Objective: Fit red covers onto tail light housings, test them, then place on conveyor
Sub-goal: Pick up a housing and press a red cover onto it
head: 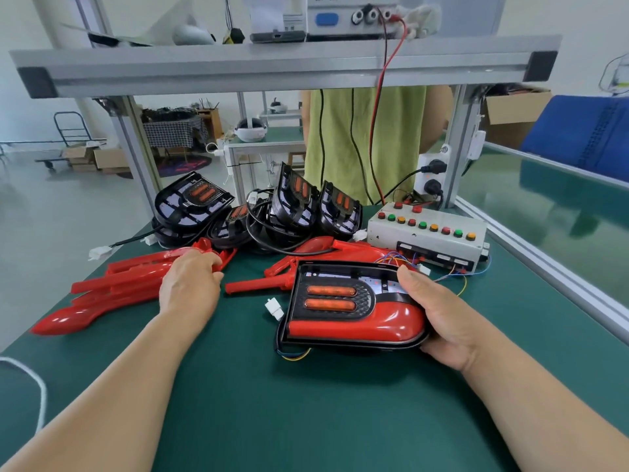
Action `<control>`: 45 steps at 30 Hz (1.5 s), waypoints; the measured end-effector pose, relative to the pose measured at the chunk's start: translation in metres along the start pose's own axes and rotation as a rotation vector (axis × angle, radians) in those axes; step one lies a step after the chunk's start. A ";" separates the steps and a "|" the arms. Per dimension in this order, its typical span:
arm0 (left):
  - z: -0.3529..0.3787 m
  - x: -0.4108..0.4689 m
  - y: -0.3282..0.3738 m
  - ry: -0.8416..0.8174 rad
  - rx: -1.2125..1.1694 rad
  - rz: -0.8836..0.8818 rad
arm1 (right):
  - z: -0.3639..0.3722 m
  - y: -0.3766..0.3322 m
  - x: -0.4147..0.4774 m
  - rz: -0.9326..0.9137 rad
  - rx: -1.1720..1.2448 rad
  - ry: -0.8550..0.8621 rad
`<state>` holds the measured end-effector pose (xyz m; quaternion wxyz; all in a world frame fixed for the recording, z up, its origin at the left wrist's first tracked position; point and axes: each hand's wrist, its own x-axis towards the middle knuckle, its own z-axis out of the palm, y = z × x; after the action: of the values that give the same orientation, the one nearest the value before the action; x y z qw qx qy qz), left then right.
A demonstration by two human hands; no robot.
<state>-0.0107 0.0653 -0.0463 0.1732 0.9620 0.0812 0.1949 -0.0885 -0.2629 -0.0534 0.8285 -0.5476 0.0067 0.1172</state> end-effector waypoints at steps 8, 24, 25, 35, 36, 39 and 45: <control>-0.021 -0.010 0.008 0.037 -0.010 -0.007 | 0.000 -0.001 0.000 -0.002 -0.002 0.017; -0.029 -0.010 -0.017 -0.012 -0.537 -0.170 | 0.003 -0.003 -0.003 -0.019 0.018 0.048; -0.029 -0.010 -0.018 -0.039 -0.558 -0.164 | 0.003 -0.003 -0.003 -0.021 0.018 0.044; -0.040 -0.009 -0.009 0.055 -0.504 -0.052 | 0.004 -0.003 0.000 0.011 0.132 0.192; -0.041 -0.010 -0.006 0.078 -0.552 -0.048 | 0.004 -0.003 0.001 0.006 0.133 0.202; -0.040 -0.016 0.008 0.088 -0.714 0.003 | 0.004 -0.002 0.002 -0.002 0.136 0.216; -0.032 -0.038 0.046 -0.003 -0.956 0.176 | 0.006 -0.003 0.002 0.007 0.126 0.218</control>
<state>-0.0542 0.0236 -0.0149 0.5786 0.7783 -0.0992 0.2228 -0.0867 -0.2582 -0.0490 0.8551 -0.5040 0.1060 0.0594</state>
